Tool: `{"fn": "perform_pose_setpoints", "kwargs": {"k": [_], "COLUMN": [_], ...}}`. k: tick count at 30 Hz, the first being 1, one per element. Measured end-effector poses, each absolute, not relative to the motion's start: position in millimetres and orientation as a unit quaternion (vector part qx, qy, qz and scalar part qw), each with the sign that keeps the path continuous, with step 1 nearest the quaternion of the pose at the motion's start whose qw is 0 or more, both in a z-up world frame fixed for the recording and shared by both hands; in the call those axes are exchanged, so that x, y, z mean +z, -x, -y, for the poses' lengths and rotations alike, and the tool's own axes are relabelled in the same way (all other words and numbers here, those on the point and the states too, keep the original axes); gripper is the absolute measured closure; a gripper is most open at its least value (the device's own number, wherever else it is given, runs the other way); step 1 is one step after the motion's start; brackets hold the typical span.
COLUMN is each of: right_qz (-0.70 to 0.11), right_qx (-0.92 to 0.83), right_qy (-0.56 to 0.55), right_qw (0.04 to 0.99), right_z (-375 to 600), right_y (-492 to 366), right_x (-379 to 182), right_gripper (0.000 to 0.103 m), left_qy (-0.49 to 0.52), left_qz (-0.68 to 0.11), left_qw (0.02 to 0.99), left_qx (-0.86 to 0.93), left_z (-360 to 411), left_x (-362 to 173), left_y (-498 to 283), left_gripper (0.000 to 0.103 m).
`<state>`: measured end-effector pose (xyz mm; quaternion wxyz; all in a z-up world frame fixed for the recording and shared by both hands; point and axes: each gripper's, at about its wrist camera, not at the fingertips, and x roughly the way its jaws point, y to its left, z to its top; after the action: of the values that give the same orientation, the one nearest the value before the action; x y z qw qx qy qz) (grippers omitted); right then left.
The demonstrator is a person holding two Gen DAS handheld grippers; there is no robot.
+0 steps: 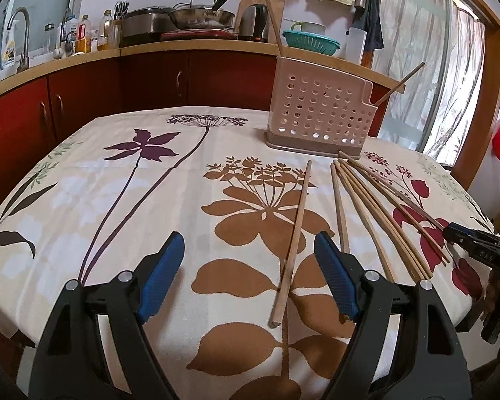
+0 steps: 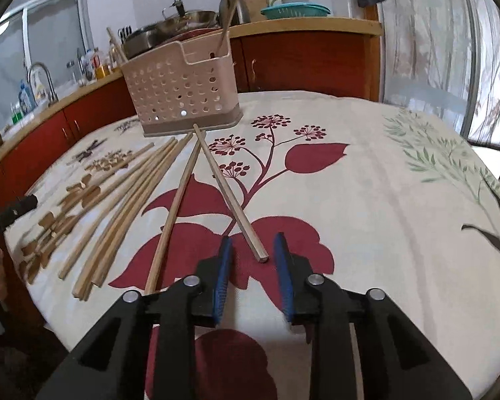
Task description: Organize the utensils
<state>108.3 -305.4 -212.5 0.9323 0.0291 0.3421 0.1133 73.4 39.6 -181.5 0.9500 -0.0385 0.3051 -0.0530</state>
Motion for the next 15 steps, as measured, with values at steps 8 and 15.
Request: {"fn": "perform_pose_setpoints", "kwargs": {"k": [8,15], "right_qz": [-0.33,-0.32], "right_qx": [0.128,0.137], "right_qy": [0.002,-0.033], "right_qw": [0.935,0.937], "right_z": [292.6,299.6], "right_y": [-89.4,-90.4], "right_x": [-204.4,-194.9], "right_gripper": [0.102,0.07], "left_qy": [0.043,0.049], "left_qz": [-0.304,-0.309], "left_qw": [0.95,0.948], "left_qx": [-0.054,-0.056], "left_z": [-41.1,-41.7], "left_x": [-183.1,-186.0], "left_y": [-71.9,-71.5], "left_gripper": [0.025,0.025]}}
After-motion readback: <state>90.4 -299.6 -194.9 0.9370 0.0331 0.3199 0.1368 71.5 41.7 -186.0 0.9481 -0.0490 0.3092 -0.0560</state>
